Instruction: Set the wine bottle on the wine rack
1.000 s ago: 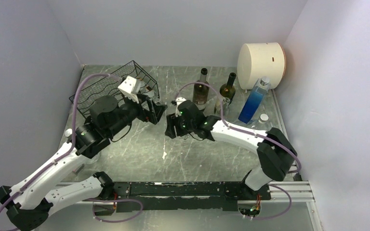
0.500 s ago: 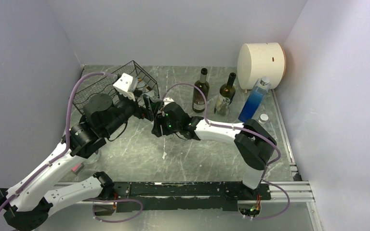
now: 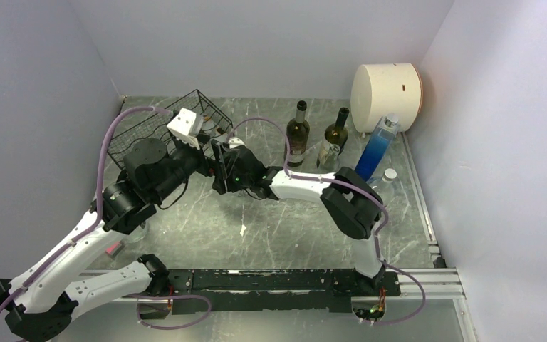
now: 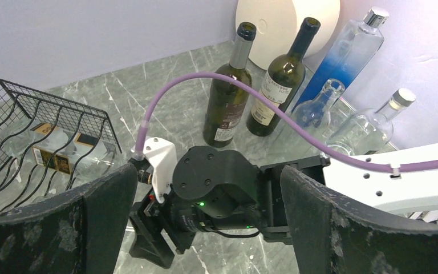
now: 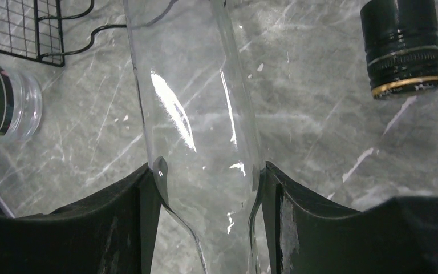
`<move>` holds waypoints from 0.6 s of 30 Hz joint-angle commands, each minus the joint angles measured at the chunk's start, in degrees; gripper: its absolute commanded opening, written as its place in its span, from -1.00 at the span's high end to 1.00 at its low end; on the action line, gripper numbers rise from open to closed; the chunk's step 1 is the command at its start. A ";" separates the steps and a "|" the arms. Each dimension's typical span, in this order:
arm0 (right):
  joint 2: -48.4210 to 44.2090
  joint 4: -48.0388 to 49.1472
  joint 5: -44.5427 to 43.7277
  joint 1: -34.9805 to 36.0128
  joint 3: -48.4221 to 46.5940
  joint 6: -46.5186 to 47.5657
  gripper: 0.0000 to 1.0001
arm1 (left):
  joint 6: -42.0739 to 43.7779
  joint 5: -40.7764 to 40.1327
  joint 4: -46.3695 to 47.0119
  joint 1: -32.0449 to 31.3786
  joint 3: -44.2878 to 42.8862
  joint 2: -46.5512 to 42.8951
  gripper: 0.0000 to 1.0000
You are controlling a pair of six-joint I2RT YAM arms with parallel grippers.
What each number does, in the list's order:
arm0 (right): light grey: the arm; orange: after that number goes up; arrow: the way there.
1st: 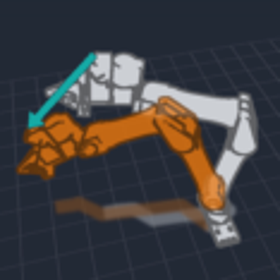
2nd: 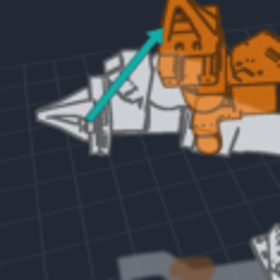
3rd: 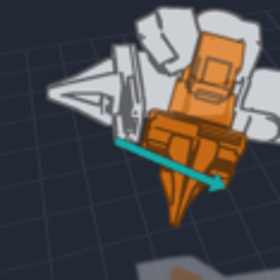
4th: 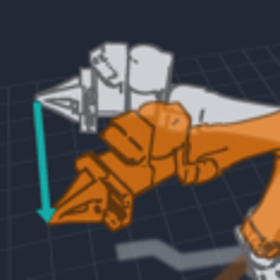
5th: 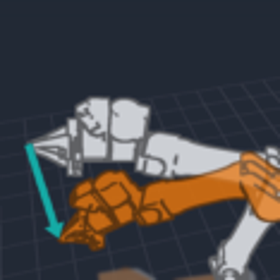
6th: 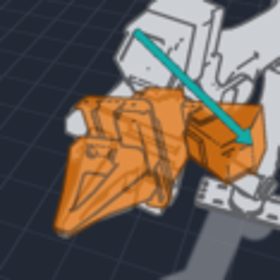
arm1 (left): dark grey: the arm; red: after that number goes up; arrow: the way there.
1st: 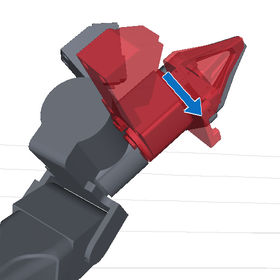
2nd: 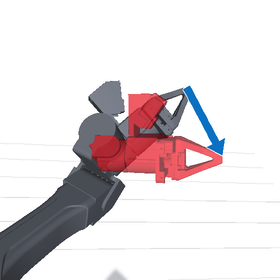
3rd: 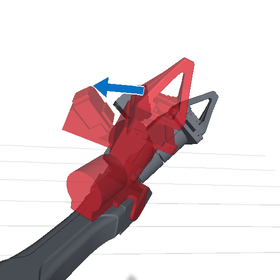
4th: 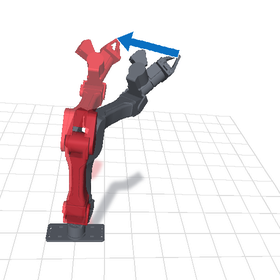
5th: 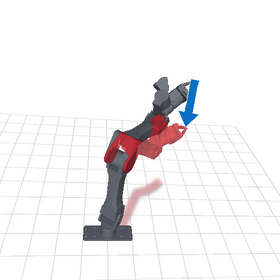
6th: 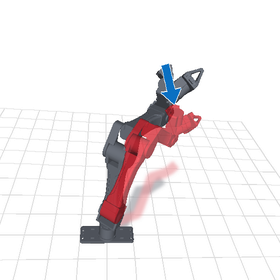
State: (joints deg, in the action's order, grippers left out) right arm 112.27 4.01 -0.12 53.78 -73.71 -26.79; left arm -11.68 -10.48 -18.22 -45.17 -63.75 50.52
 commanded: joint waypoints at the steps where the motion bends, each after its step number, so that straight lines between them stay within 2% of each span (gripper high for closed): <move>1: 1.97 8.16 -2.63 0.11 -4.73 -0.79 1.00 | -1.29 0.62 -0.99 -0.24 -2.09 -0.25 -0.98; 5: 6.85 9.35 -5.17 0.10 -8.95 -2.24 1.00 | -0.81 0.60 -2.08 -0.19 -3.01 -0.18 -0.97; 9: 10.34 11.07 -6.76 0.19 -11.25 -3.48 1.00 | 1.26 -3.33 -4.70 -0.19 -6.71 -1.03 -0.98; 18: 18.15 7.21 -9.89 0.13 -21.85 -2.94 1.00 | 4.49 -5.14 -5.94 -0.23 -9.35 -4.42 -0.98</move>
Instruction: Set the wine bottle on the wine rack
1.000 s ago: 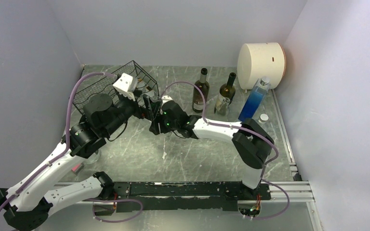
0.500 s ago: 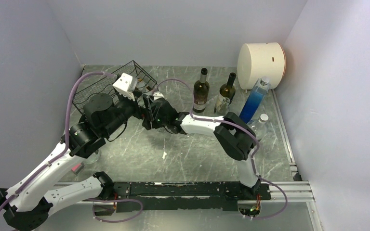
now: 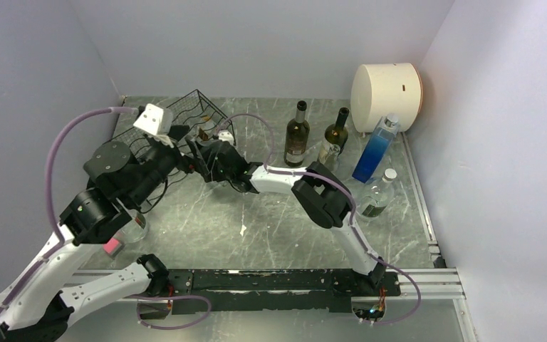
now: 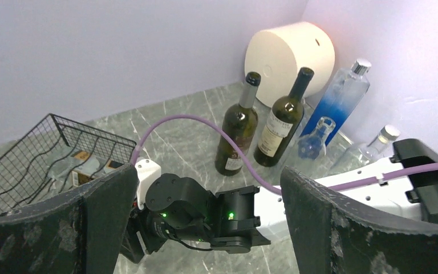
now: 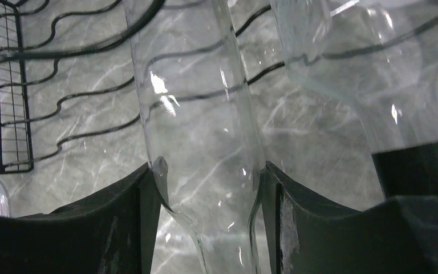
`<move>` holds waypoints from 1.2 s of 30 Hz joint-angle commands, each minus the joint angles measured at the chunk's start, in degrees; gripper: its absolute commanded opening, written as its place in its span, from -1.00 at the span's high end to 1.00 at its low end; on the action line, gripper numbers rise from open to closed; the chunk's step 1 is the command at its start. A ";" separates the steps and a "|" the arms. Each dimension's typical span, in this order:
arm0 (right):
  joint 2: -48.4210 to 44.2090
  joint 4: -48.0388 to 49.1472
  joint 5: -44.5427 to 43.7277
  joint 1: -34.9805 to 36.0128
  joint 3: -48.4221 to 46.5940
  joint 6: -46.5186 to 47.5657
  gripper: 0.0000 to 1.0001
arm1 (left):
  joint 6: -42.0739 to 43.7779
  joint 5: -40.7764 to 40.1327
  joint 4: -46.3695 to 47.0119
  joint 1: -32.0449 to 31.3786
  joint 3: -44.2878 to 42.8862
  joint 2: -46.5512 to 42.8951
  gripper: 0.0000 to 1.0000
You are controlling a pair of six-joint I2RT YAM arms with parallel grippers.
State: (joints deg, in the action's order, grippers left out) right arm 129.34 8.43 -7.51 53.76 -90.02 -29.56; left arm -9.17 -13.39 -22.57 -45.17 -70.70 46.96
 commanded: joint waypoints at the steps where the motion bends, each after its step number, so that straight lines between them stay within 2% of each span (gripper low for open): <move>1: 1.69 2.62 -2.81 0.12 -6.29 -0.35 1.00 | 2.16 -2.52 -2.03 -0.26 -2.75 -0.94 -0.98; 6: 4.34 1.73 -3.83 0.13 -9.57 -1.33 0.75 | 2.44 -3.13 -2.55 -0.19 -3.17 -1.72 -0.98; 14: 8.52 0.53 -4.91 0.13 -15.39 -1.08 0.49 | 1.97 -2.44 -3.04 -0.18 -2.60 -1.72 -0.98; 24: 8.58 2.04 -6.52 0.18 -15.97 0.45 -0.40 | 1.65 -1.44 -3.89 -0.18 -2.69 -1.52 -0.98; 27: 6.98 2.30 -6.60 0.18 -14.66 1.15 -0.58 | 1.73 -1.57 -3.89 -0.20 -2.86 -1.52 -0.98; 31: 4.66 3.02 -5.43 -0.03 -12.85 1.53 -0.72 | 1.86 -2.07 -3.80 -0.19 -2.98 -1.52 -0.98; 36: 0.71 3.44 -5.31 -0.10 -9.08 1.31 -0.74 | 1.87 -2.35 -3.89 -0.23 -3.30 -1.82 -0.98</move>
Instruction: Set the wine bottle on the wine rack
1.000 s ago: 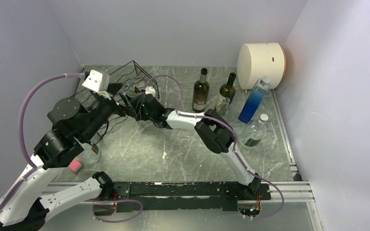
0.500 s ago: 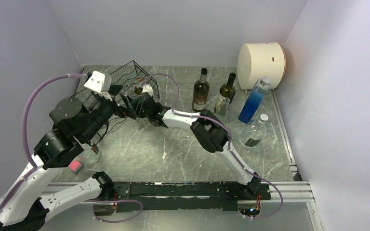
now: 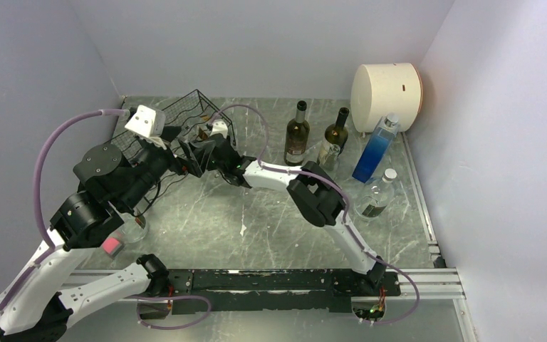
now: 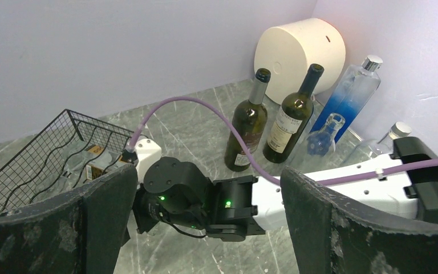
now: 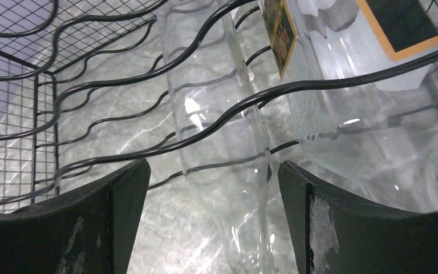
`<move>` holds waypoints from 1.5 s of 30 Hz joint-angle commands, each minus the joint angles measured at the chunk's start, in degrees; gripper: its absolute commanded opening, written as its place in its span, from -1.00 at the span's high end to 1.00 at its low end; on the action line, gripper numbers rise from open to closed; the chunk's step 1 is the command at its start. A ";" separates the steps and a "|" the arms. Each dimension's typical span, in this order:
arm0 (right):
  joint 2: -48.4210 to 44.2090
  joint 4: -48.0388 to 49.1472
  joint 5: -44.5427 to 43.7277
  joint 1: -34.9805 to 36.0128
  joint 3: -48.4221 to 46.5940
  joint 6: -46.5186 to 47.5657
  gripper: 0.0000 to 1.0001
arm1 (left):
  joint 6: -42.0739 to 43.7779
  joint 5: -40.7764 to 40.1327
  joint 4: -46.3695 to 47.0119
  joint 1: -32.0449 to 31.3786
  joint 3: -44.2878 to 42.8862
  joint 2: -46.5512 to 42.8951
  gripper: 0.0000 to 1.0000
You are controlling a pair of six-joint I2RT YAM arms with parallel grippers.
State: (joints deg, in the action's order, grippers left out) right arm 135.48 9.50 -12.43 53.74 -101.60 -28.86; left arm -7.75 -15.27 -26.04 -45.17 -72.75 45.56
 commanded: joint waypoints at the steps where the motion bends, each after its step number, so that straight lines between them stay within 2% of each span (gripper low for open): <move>1: -6.55 2.25 -0.37 -0.11 3.44 0.60 -0.74 | 0.45 -0.47 -0.41 -0.19 -1.25 -0.51 -0.98; 8: -18.48 -0.02 -0.97 -0.63 13.56 2.92 -0.69 | 0.32 -0.69 0.09 -0.19 -0.32 -1.44 -0.98; 16: -37.27 -9.37 -12.29 -3.05 24.19 10.98 -0.67 | 0.20 -0.03 1.65 -0.19 2.27 -2.14 -0.98; 20: -46.39 -14.36 -18.93 -5.21 28.02 12.06 -0.67 | -0.03 -0.03 2.71 -0.23 3.48 -2.22 -0.98; 25: -53.45 -22.03 -28.34 -9.66 29.59 12.00 -0.67 | -0.25 0.02 3.72 -0.19 4.82 -2.30 -0.98; 29: -57.71 -24.53 -32.09 -11.71 30.90 14.17 -0.67 | -0.42 0.16 3.90 -0.18 5.50 -2.41 -0.98; 35: -61.08 -30.50 -33.43 -16.67 31.18 13.40 -0.67 | -0.60 -0.01 3.97 -0.20 5.95 -1.85 -0.98; 42: -64.26 -33.54 -28.55 -20.50 35.51 10.50 -0.67 | -0.81 0.62 4.49 -0.18 6.14 -0.64 -0.97; 45: -65.12 -34.91 -27.42 -20.71 37.31 9.61 -0.61 | -0.86 1.04 4.96 -0.21 6.39 -0.10 -0.98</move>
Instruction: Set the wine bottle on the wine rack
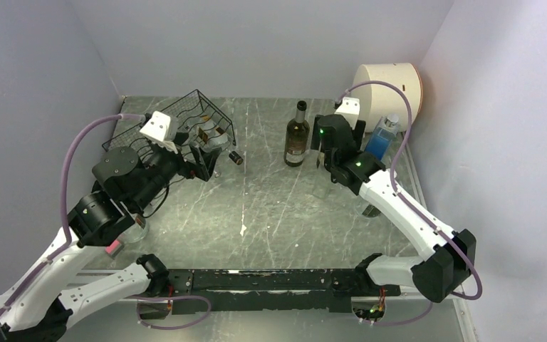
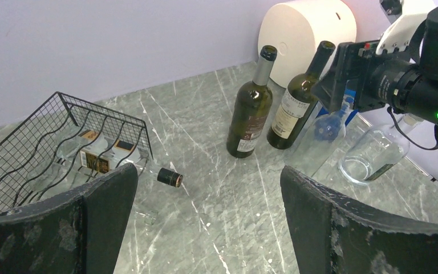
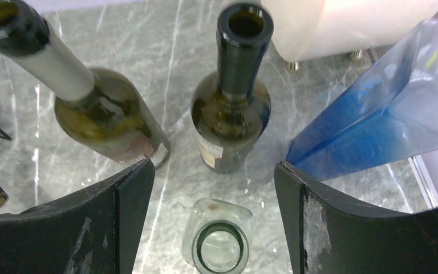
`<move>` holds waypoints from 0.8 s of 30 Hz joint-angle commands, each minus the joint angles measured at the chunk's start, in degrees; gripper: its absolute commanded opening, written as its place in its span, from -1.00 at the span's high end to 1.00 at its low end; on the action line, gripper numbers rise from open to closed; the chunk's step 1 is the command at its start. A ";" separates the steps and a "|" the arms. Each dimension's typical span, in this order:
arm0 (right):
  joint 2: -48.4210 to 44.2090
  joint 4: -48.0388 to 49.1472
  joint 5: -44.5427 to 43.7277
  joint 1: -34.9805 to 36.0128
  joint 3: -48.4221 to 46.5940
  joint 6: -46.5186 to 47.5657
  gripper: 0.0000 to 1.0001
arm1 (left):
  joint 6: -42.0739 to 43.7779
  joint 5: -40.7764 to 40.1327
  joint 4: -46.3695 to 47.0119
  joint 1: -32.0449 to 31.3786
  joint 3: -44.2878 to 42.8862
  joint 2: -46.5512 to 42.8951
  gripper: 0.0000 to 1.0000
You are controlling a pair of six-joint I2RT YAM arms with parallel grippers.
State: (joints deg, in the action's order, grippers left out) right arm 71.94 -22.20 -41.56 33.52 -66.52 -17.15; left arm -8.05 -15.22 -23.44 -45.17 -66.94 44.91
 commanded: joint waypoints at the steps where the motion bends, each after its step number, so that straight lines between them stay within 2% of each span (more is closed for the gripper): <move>1: -1.84 -3.40 2.38 -0.62 2.78 -2.11 -0.54 | -0.58 1.16 2.49 -0.21 0.71 0.84 -0.98; 4: -2.67 -4.63 4.27 -0.73 3.47 -2.58 -0.29 | -0.73 1.75 2.78 -0.26 0.69 1.51 -0.98; 7: -3.70 -4.91 5.40 -0.73 4.00 -2.35 0.07 | -0.97 2.31 3.30 -0.21 0.83 2.12 -0.98; 13: -4.37 -6.16 6.27 -0.73 2.80 0.23 0.97 | -1.40 3.45 4.48 -0.18 1.40 3.24 -0.98; 17: -5.43 -5.25 10.93 -0.73 2.08 3.05 1.00 | -1.69 5.18 6.20 -0.18 2.96 4.29 -0.98; 24: -7.52 -3.58 25.28 -0.73 0.98 5.30 1.00 | -3.62 10.95 11.73 -0.18 9.99 8.83 -0.98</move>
State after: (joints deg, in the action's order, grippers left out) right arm 67.20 -28.62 -25.80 33.06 -62.92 -14.04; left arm -9.78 -9.47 -16.56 -45.17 -60.86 51.09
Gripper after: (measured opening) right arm 0.358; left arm 0.988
